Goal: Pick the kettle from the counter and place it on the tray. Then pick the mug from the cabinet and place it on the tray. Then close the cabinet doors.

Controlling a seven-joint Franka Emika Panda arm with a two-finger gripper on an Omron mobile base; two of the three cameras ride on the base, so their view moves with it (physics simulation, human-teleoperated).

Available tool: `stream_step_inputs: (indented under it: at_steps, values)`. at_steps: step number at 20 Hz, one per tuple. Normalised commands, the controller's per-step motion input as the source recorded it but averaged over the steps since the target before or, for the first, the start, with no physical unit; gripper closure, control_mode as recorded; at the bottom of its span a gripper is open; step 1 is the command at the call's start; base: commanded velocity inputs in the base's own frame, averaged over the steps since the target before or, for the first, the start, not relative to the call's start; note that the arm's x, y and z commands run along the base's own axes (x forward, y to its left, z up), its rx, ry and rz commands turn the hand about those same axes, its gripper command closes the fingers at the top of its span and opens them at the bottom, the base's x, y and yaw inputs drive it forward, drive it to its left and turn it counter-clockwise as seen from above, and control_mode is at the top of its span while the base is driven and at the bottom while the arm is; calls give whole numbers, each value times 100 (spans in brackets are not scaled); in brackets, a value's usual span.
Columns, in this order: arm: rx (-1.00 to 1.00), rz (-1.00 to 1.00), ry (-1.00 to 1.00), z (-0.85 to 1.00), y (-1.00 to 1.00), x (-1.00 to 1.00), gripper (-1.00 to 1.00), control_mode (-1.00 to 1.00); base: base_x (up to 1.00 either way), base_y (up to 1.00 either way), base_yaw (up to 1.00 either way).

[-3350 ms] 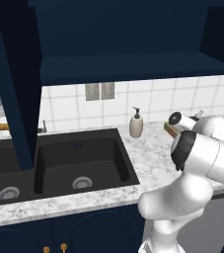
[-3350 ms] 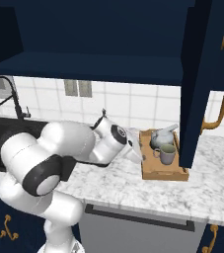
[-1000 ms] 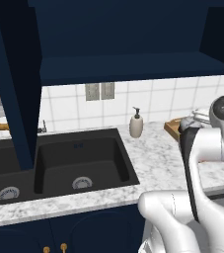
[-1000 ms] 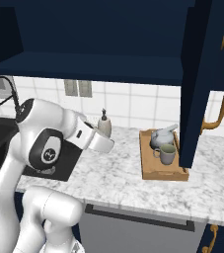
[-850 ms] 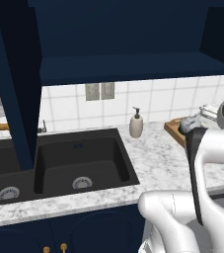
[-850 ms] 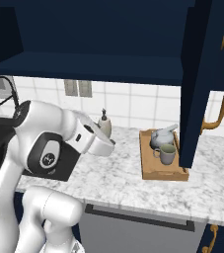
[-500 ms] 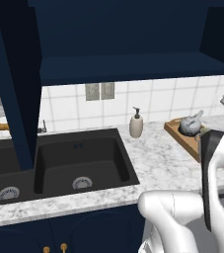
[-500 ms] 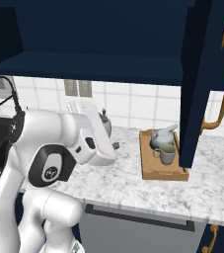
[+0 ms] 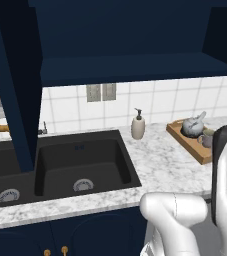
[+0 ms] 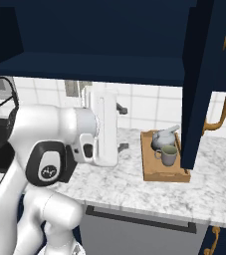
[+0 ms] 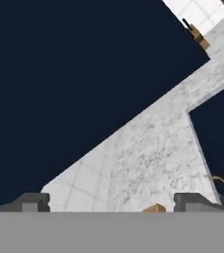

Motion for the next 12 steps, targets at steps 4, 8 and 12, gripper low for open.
stream_step_inputs:
  at_steps: [4, 8, 12]
  values:
    - [15, -32, -23, 43, -42, -40, -100, -100, 0, 0, 0]
    - [1, -18, -41, 6, -52, -60, -100, -100, 0, 0, 0]
    - [0, -15, -39, 7, -55, -61, -100, -100, 0, 0, 0]
